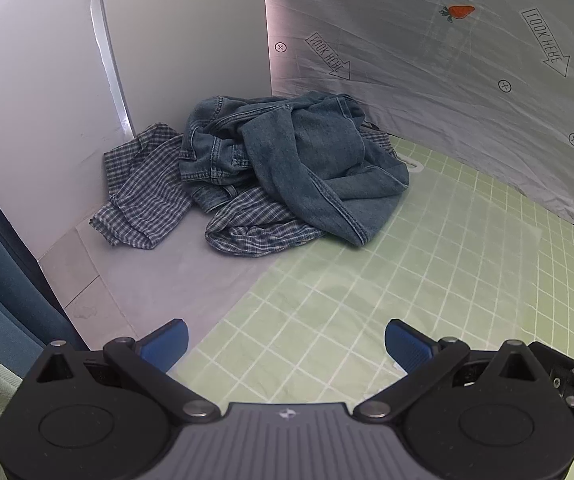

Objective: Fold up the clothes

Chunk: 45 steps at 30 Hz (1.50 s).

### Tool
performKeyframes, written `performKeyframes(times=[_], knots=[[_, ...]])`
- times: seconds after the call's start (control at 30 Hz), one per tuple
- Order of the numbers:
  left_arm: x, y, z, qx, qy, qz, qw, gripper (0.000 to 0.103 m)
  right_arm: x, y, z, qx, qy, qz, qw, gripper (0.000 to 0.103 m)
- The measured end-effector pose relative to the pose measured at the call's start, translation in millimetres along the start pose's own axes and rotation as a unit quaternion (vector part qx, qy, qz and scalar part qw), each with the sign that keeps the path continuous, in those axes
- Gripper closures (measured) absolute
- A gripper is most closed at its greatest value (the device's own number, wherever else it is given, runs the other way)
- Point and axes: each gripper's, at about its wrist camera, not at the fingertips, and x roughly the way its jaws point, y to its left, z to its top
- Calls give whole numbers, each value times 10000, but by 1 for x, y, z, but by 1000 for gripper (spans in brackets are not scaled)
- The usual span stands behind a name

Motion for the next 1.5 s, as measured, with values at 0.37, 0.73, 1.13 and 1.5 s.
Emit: performKeyframes(times=[0.37,0.73,1.13,1.5], knots=[[5,13,-6,6,42,-104,9999,0,2,3,-5,-3,77,-39,10000,0],[2,6,-5,53,-19,-28,10000,0,2,4,-4,45,83,-13,10000,0],[-1,3,-3,39,-40,-7,10000,0,1,2,-3,18,91,29,10000,0],[-2,2,0,107,-65,-5,9999,0,0,1,-4,62,84,-12,9999,0]])
